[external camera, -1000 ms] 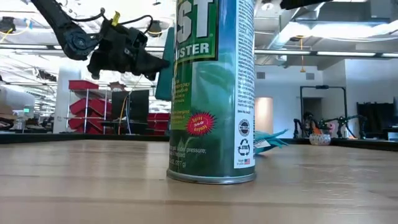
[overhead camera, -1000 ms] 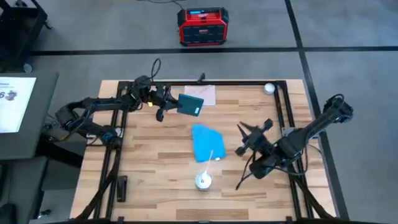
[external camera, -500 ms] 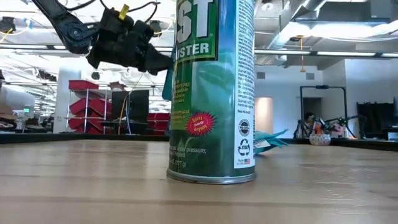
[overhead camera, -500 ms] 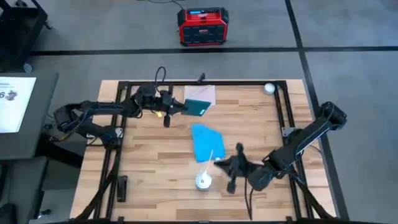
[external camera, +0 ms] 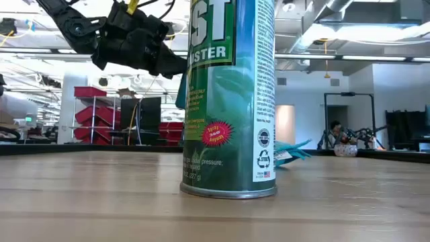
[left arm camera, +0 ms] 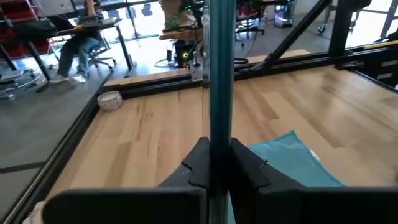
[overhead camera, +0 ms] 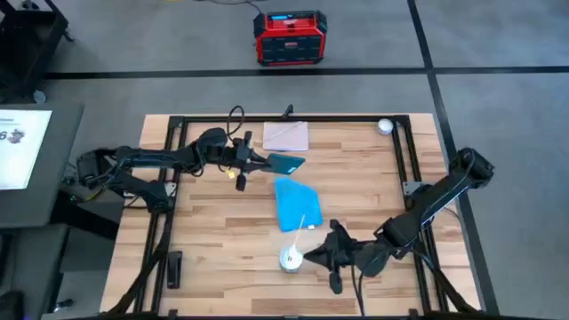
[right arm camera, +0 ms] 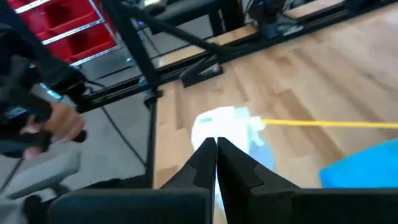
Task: Apply microfiber cloth
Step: Spray the back of the tablet using the spray bottle
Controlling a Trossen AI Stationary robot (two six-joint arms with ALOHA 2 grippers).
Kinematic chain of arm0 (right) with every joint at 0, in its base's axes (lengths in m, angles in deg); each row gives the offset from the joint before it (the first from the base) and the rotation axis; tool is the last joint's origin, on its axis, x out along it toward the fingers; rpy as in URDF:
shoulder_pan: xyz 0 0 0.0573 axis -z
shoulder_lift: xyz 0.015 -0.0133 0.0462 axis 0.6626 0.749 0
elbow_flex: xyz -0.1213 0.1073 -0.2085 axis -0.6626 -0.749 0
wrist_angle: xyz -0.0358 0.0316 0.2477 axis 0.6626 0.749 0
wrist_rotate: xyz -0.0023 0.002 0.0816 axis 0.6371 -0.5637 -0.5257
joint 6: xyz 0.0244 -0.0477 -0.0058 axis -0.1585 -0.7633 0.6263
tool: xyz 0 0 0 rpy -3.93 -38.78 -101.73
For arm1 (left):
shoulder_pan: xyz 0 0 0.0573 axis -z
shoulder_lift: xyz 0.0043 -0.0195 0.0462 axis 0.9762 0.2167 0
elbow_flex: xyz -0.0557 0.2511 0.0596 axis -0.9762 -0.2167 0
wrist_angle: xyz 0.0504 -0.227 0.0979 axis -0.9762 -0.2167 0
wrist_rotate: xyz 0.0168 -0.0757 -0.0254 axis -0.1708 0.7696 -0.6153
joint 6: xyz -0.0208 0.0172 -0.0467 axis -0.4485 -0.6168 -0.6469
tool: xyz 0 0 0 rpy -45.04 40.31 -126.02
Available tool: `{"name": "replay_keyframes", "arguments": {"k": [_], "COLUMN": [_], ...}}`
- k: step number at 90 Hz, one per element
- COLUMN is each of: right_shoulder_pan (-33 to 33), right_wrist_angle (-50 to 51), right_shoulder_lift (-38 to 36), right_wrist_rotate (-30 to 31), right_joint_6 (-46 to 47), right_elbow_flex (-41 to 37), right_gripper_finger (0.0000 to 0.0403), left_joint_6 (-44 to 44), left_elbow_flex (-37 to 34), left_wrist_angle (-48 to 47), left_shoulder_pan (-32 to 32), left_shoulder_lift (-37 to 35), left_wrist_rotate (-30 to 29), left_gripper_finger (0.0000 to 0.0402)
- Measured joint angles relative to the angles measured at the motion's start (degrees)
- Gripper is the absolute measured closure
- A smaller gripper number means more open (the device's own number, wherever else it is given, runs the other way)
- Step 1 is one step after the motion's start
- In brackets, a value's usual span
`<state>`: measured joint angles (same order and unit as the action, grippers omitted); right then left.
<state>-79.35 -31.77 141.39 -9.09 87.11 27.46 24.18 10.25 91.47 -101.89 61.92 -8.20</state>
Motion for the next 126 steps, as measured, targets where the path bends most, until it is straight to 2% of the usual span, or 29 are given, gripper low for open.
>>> {"name": "replay_keyframes", "arguments": {"k": [54, 88, 98, 119, 126], "right_shoulder_pan": [4.4, 5.1, 5.3, 5.6, 5.9], "right_wrist_angle": [-4.2, -5.1, -2.4, 12.6, 15.5], "right_shoulder_lift": [3.9, 3.8, 3.0, 2.2, 2.2], "right_wrist_rotate": [-4.9, -5.2, -5.1, -2.3, -2.3], "right_joint_6": [-2.9, -6.8, -9.0, -12.1, -11.8], "right_elbow_flex": [0.0, 0.0, 1.4, 9.6, 11.1], "right_gripper_finger": [0.0403, 0.0403, 0.0403, 0.0403, 0.0403], "left_joint_6": [-1.0, -2.6, -3.6, -3.8, -4.5], "left_elbow_flex": [0.0, 0.0, 0.0, -0.1, -2.3], "left_wrist_angle": [0.6, 1.4, 2.7, 1.3, 1.8], "left_shoulder_pan": [0.0, 0.2, 2.9, 13.6, 16.3], "left_shoulder_lift": [0.1, 0.1, -0.4, -1.5, -3.1], "left_wrist_rotate": [-0.1, -0.3, -7.9, -23.1, -29.1], "left_gripper_finger": [0.0396, 0.0395, 0.0397, 0.0397, 0.0397]}}
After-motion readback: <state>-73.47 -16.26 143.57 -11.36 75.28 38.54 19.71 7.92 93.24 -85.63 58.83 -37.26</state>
